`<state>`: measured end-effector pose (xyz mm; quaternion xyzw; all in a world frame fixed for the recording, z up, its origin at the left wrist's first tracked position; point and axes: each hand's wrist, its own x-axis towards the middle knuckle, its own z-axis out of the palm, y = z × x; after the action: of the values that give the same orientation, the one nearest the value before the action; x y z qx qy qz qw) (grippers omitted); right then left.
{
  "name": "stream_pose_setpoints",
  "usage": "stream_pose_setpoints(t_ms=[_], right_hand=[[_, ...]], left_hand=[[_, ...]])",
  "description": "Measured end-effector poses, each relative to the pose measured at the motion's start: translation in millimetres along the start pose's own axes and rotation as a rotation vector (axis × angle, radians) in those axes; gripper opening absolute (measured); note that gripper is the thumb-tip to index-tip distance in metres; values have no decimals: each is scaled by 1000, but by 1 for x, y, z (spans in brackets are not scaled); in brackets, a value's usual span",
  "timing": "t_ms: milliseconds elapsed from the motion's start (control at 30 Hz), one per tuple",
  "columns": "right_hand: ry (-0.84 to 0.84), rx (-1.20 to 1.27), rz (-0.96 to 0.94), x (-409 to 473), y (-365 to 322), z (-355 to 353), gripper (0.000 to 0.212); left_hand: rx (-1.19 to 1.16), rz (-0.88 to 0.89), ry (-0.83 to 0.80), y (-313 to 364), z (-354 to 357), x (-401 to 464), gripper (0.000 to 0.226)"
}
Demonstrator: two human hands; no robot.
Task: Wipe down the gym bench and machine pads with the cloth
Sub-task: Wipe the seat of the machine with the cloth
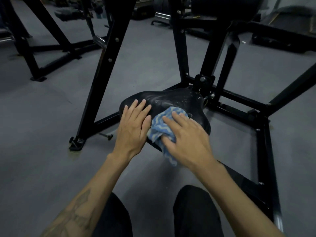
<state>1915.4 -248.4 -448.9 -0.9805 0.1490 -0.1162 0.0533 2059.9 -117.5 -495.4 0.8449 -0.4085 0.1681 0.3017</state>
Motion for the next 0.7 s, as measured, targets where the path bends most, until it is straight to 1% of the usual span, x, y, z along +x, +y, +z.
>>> stream_pose_setpoints(t_ms=[33, 67, 133, 167, 233, 300, 367, 400, 500, 533, 600, 633, 700], right_hand=[[0, 23, 22, -2, 6, -2, 70], [36, 43, 55, -11, 11, -3, 69], [152, 48, 132, -39, 7, 0, 65], [160, 36, 135, -47, 0, 4, 63], [147, 16, 73, -43, -10, 11, 63], [154, 40, 9, -25, -7, 8, 62], [162, 101, 30, -18, 8, 2, 60], [187, 133, 69, -22, 16, 2, 60], [316, 143, 161, -48, 11, 13, 59], [320, 130, 147, -51, 2, 18, 58], [317, 99, 39, -42, -9, 22, 57], [302, 91, -8, -34, -7, 20, 57], [264, 115, -35, -24, 6, 14, 58]], left_hand=[[-8, -1, 4, 1, -1, 0, 55], [-20, 4, 16, 3, -3, -1, 52], [-40, 64, 78, 8, -6, -4, 43], [-47, 104, 121, 11, -8, -5, 37], [-61, 167, 172, 18, -11, -8, 26], [-80, 217, 188, 27, -13, -10, 20], [-101, 244, 176, 30, -15, -11, 22], [-117, 237, 163, 30, -15, -12, 23], [-152, 201, 147, 26, -12, -18, 27], [-161, 192, 158, 25, -9, -20, 27], [-184, 175, 179, 26, -5, -24, 28], [-193, 173, 187, 27, -3, -26, 28], [-213, 174, 205, 28, -1, -28, 28]])
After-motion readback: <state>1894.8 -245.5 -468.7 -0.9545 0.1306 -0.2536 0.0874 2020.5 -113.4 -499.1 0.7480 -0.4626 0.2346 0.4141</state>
